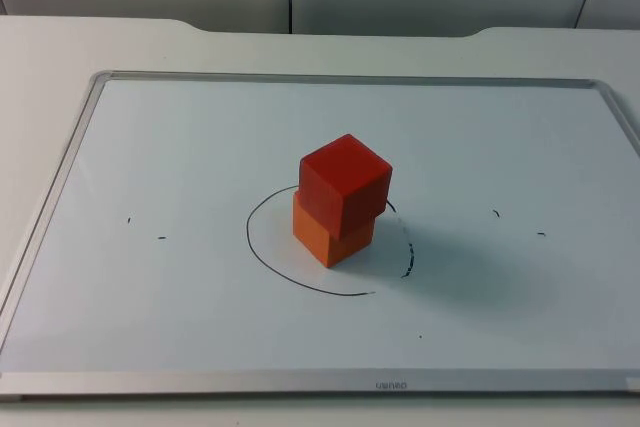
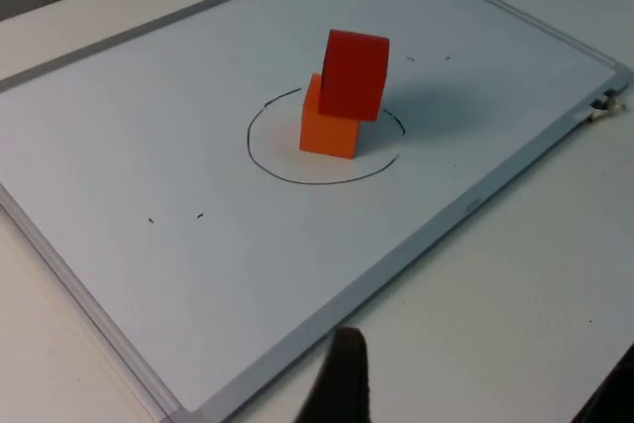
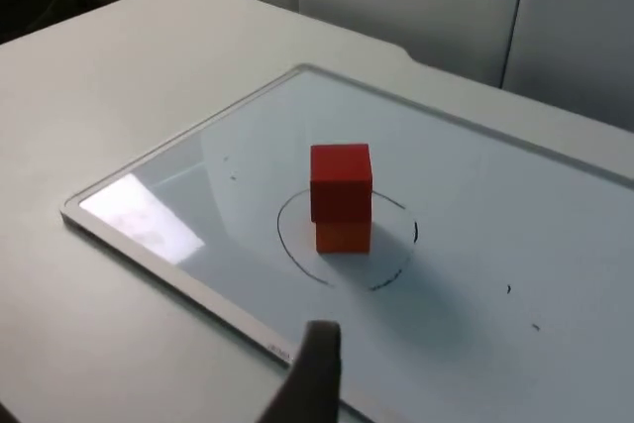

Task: Pick up one cube with the left hand and another cube with the right hand. First place the cube in the right hand at the target position, then stack the cube in the left hand on top.

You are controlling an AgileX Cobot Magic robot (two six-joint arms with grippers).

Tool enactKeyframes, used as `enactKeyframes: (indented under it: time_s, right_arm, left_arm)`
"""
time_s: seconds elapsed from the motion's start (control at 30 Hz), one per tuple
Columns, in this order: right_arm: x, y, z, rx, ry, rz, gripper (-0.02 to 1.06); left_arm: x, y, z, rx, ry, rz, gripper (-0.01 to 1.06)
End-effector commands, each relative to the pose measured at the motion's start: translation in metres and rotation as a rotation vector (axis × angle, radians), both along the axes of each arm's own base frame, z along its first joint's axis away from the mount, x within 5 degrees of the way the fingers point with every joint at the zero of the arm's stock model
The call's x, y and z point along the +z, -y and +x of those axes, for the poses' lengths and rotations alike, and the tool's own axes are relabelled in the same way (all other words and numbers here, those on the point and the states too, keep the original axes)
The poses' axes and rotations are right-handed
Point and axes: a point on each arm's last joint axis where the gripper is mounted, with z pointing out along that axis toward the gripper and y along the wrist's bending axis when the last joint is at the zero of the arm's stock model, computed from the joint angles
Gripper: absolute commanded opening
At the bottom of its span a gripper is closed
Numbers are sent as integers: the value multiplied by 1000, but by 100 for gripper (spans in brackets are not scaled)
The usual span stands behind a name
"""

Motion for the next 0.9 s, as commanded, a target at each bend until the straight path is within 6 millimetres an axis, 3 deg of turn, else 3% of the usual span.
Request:
enactKeyframes:
  time_s: [0.0, 0.47, 0.53, 0.57, 0.6, 0.67, 0.77, 0.87]
  right_arm:
    - [-6, 4, -3, -2, -53, -73, 81]
    - [-14, 3, 0, -7, -79, -99, 81]
    - [-14, 3, 0, -8, -79, -97, 81]
    - [-14, 3, 0, -9, -79, -97, 81]
    - [-14, 3, 0, -9, -79, -97, 81]
    - [-14, 3, 0, -9, -79, -97, 81]
    - [-14, 3, 0, -8, -79, -97, 82]
    - [-14, 3, 0, -9, -80, -96, 97]
  left_arm:
    - [-2, -1, 0, 3, -3, -7, 73]
    - [-3, -1, 1, -7, 27, 20, 74]
    - [-3, -1, 1, -7, 27, 20, 79]
    - [-3, -1, 1, -7, 27, 20, 88]
    - [-3, -1, 1, -7, 27, 20, 88]
    - [-3, -1, 1, -7, 27, 20, 104]
    - [-3, -1, 1, -7, 27, 20, 105]
    - [-3, -1, 1, -7, 27, 20, 105]
